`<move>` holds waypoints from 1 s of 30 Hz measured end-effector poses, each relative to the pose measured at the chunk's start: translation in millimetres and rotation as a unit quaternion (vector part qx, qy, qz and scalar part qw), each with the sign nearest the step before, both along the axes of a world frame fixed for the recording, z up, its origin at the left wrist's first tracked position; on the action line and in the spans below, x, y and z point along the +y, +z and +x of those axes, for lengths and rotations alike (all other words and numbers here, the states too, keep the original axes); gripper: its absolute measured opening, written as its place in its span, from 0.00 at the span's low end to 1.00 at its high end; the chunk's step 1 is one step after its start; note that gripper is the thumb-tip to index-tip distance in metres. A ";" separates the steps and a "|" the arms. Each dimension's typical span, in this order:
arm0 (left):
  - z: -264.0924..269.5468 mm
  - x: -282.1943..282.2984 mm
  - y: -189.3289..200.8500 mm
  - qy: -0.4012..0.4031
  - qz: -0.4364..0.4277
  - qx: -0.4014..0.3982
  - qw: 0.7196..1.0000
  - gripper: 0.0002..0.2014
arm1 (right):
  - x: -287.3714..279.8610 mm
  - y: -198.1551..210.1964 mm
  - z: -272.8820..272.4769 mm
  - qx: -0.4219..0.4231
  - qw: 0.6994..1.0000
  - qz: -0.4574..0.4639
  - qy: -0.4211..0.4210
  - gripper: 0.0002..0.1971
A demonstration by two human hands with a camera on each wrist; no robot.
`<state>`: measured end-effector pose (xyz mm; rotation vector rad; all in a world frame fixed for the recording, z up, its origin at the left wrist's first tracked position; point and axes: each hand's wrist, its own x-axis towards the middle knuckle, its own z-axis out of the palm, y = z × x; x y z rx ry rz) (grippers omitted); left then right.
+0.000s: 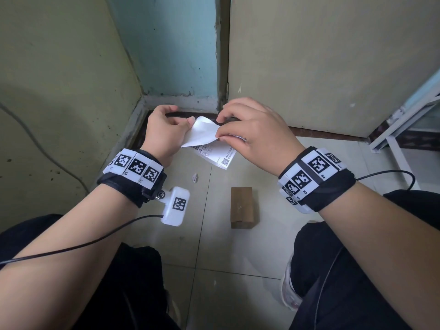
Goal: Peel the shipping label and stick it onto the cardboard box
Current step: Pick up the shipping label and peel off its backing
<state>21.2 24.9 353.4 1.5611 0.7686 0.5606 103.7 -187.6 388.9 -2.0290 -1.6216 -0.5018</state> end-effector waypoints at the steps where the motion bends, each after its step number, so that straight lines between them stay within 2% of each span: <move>1: -0.4 1.6 -0.4 0.001 0.002 0.001 1.000 0.25 | -0.3 0.3 0.0 -0.001 1.000 0.002 0.001 0.06; 11: -1.1 11.0 -16.8 -0.007 0.009 0.014 1.000 0.19 | -1.9 5.3 1.5 0.003 0.999 0.034 -0.022 0.06; 15: -0.6 13.4 -27.2 -0.010 0.045 0.030 0.999 0.17 | -1.9 6.7 2.2 0.007 0.999 0.035 -0.025 0.06; 20: 0.9 17.0 -37.5 -0.009 0.067 0.037 0.997 0.18 | -2.2 8.0 3.5 0.012 0.999 0.047 -0.024 0.06; 30: -2.2 20.4 -58.7 -0.011 0.110 0.105 0.988 0.17 | -3.3 13.4 2.5 0.027 0.996 0.074 -0.042 0.06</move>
